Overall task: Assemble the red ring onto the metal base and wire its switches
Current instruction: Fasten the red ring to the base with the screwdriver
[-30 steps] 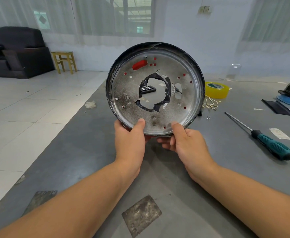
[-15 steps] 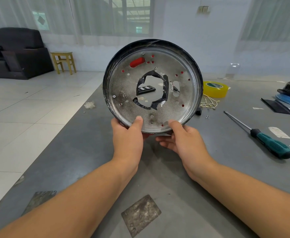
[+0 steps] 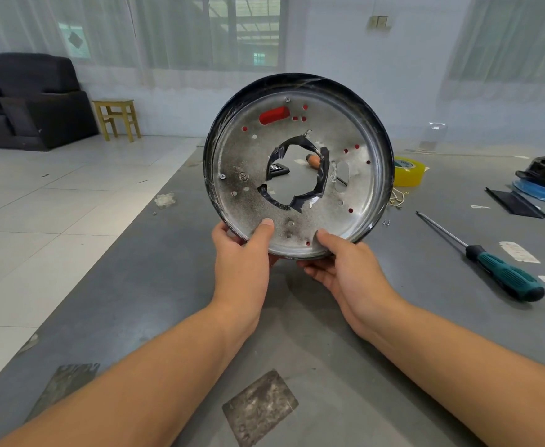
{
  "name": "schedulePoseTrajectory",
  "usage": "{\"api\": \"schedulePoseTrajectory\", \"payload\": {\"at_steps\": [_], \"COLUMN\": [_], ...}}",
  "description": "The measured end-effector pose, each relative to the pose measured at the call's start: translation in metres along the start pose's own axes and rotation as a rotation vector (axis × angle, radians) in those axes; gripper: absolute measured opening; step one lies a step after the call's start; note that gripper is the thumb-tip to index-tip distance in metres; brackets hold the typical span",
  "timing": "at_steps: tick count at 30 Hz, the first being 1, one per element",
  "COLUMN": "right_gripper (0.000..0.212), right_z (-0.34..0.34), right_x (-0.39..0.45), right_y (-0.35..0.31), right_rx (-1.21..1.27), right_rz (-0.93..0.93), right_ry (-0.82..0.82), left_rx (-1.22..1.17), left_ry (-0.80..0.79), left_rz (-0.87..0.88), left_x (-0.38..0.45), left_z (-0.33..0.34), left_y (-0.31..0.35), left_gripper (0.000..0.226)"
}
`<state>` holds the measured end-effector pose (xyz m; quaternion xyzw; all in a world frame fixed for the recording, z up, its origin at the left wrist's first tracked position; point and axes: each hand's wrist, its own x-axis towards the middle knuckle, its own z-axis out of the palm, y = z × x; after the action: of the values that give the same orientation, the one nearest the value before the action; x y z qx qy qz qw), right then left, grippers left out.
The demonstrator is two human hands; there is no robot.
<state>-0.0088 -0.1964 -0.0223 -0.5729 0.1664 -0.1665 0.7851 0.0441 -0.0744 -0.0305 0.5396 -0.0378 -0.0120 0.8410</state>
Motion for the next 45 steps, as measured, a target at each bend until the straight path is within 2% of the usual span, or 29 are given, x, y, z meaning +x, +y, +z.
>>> {"api": "schedulePoseTrajectory", "payload": {"at_steps": [3,6,13,18,21,25,28,29,32,35,42,45], "right_gripper": [0.018,0.017,0.021,0.048,0.054,0.024,0.007,0.008,0.022,0.025,0.018,0.012], "right_z": [0.000,0.001,0.001,-0.005,-0.015,-0.059,-0.099,-0.111,-0.133,-0.136,-0.132,-0.132], "right_x": [0.002,0.003,0.004,0.006,0.020,0.050,0.075,0.084,0.107,0.120,0.134,0.134], "right_y": [0.001,0.002,0.001,-0.015,-0.025,-0.036,-0.039,-0.039,-0.035,-0.035,-0.037,-0.036], "right_rx": [-0.005,-0.042,-0.132,-0.209,-0.308,-0.622,-0.858,-0.935,-1.133,-1.203,-1.240,-1.243], "right_rz": [-0.019,-0.055,-0.120,-0.096,-0.193,-0.470,-0.517,-0.495,-0.352,-0.274,-0.264,-0.270], "right_ry": [0.002,0.005,-0.011,-0.158,-0.024,0.230,0.396,0.426,0.454,0.457,0.439,0.440], "left_rx": [-0.131,-0.154,-0.109,-0.126,-0.169,-0.212,-0.216,-0.217,-0.216,-0.192,-0.081,-0.058], "left_ry": [-0.086,-0.135,-0.084,-0.032,0.013,0.036,0.023,0.020,0.002,0.004,0.074,0.086], "left_rz": [-0.119,-0.199,-0.186,-0.175,-0.175,-0.181,-0.197,-0.202,-0.216,-0.224,-0.185,-0.173], "left_x": [-0.005,-0.009,-0.004,0.004,0.011,0.016,0.018,0.019,0.022,0.026,0.035,0.036], "left_z": [0.005,0.009,0.005,-0.002,-0.004,-0.006,-0.007,-0.008,-0.008,-0.011,-0.013,-0.014], "left_y": [-0.002,-0.004,0.000,0.004,0.006,0.006,0.005,0.005,0.004,0.004,0.000,-0.001], "left_gripper": [0.028,0.021,0.026,0.025,0.026,0.027,0.029,0.029,0.031,0.032,0.041,0.029]}}
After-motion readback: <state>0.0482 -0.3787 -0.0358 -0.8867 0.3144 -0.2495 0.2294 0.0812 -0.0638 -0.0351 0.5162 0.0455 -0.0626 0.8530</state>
